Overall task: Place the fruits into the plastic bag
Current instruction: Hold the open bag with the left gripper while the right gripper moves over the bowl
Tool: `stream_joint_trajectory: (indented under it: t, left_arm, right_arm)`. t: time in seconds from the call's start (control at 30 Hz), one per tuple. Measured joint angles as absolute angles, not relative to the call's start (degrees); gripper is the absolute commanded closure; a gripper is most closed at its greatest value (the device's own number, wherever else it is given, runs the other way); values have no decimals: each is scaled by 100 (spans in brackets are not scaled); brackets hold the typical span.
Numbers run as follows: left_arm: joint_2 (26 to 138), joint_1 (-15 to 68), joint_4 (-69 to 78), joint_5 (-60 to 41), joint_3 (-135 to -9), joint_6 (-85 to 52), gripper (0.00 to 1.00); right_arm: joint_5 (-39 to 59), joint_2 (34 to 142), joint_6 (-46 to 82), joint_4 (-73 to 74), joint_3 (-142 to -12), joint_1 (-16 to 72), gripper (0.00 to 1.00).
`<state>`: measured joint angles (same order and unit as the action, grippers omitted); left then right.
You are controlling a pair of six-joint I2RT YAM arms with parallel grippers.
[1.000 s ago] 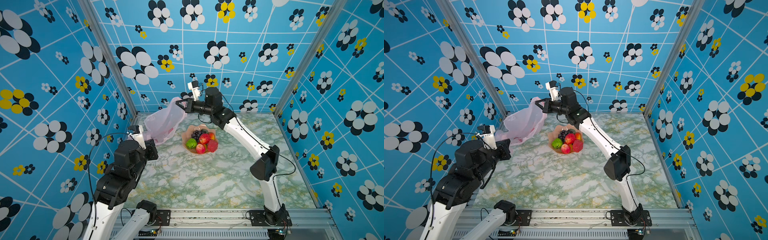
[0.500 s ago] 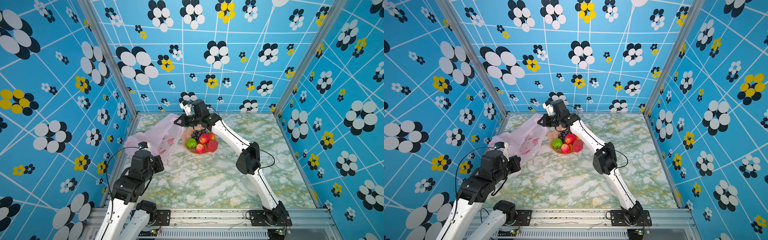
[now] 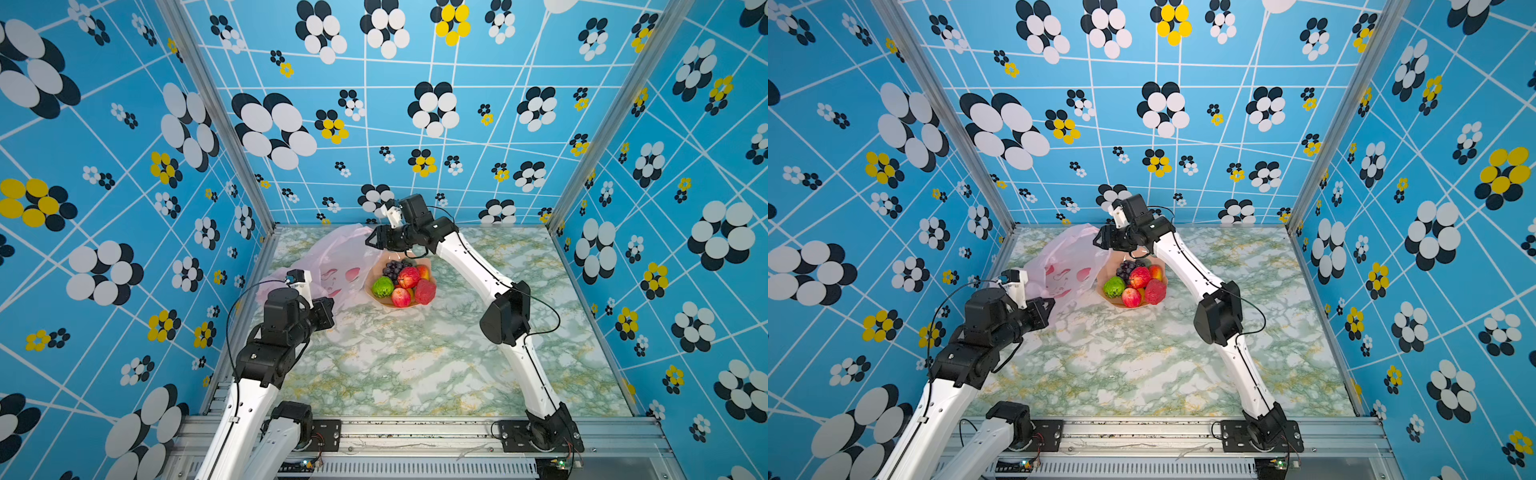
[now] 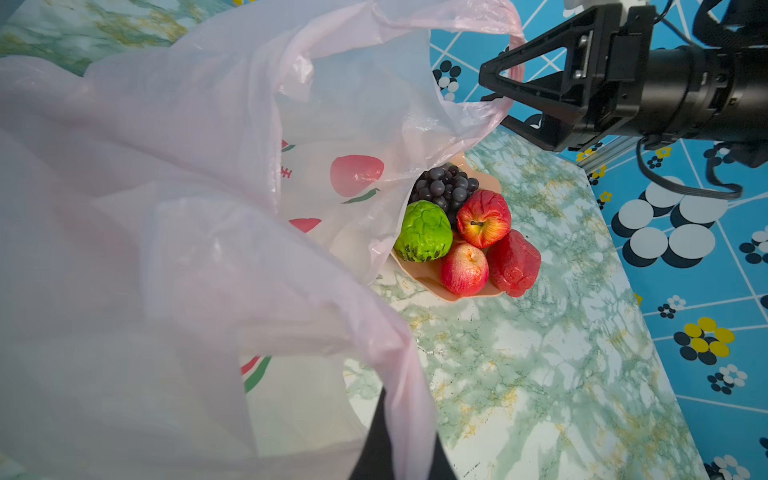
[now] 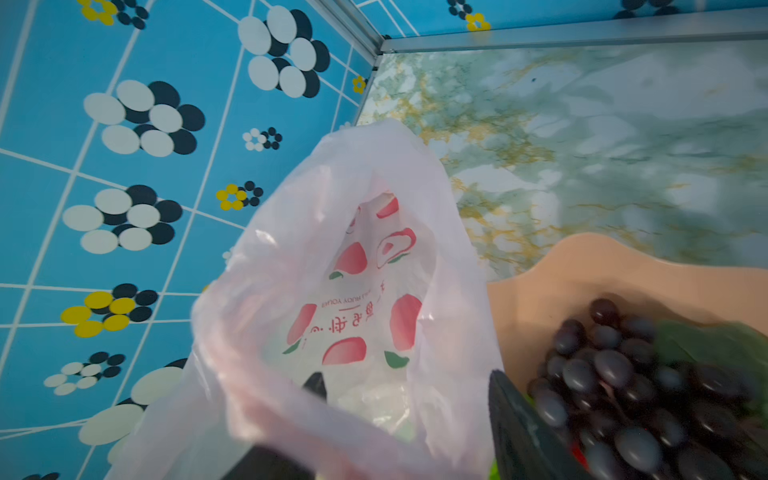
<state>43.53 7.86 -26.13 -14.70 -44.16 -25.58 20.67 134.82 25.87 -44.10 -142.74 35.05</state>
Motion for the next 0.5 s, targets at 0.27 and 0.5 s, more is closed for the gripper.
stream_joint_trajectory:
  t: [0.27,0.5]
  left_arm:
    - [4788,552,-2123,-1992,-4235,-2355,100]
    - [4786,381,-1942,-2329,-4154,-2327,100]
  right_arm:
    - [1831,12046,2069,-4960,-13524,3234,30]
    - [1852,10997,1861,-5039,-12014,3227,29]
